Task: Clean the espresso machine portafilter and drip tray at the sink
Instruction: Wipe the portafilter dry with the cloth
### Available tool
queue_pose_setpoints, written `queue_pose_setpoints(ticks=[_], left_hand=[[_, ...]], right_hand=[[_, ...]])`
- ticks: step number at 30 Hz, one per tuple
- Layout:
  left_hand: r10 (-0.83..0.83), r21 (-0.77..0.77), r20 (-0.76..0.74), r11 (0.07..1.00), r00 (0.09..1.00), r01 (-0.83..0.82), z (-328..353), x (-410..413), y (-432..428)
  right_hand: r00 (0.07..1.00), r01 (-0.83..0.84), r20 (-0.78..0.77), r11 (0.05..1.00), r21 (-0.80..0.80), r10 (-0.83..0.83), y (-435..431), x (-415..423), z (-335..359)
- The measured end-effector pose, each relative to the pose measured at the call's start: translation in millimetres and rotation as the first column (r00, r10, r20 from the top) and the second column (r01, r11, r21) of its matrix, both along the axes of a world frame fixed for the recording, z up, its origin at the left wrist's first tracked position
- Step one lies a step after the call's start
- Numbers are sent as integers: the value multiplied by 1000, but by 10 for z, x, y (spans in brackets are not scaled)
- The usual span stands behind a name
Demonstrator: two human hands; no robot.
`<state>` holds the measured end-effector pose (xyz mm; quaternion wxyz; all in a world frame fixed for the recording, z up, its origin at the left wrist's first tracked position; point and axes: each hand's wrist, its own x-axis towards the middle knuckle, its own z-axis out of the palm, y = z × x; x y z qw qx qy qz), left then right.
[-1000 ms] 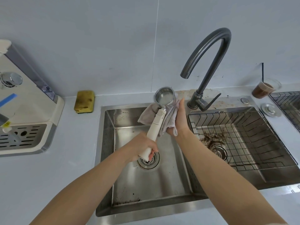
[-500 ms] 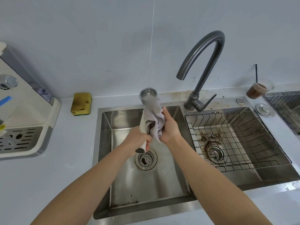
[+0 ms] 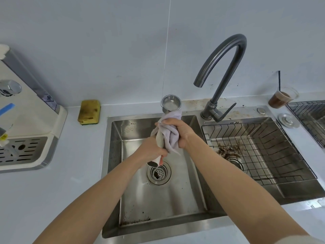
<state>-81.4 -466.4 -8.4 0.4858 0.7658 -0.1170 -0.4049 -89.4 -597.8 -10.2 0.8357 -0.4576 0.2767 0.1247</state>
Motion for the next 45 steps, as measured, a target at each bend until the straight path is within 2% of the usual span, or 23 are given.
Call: queue_pose_setpoints(ticks=[3,5,8,12,14,16,22,27,36,39,41,43,45], left_hand=[[-45,-79,-38,996,998,42,-23,7,29],[-134,-45,-16,990,991,133,-41,44,120],[-264,31,130,964,956,262,-43,105,258],[-313,98,369,949,875,298,-43,156,257],[-356,88,433,931,828,355,-52,141,203],[-344,34,448,929,825,369,-109,116,169],[-215,-88,410,958,886,273,-266,88,171],[-158,-133,367,966,917,220,-322,111,160],[-168,59,369,986,914,157,-468,127,205],[-136,95,367,990,920,108,-520,92,197],[-153,104,300,986,942,127,-495,100,197],[-218,70,136,975,967,210,-424,154,251],[-219,-136,-120,970,968,203,-370,247,365]], right_hand=[[1000,-8,22,1000,4,8,35,21,-17],[999,42,20,998,36,-43,4,25,14],[994,110,-13,992,52,-110,-124,40,52],[995,73,-72,997,9,-72,-136,9,77],[995,35,-89,999,-17,-37,-76,-4,72],[996,-20,-82,999,-28,17,-27,-15,53],[991,-133,-19,991,4,133,32,-70,-24],[985,-172,-1,982,-73,173,95,-184,-83],[979,-195,-100,965,-175,179,253,-365,-277],[973,-224,-109,938,-264,202,280,-356,-296],[972,-236,-87,923,-305,220,298,-349,-286],[967,-253,-48,925,-284,250,289,-356,-267],[946,-310,5,913,-263,323,264,-372,-254]])
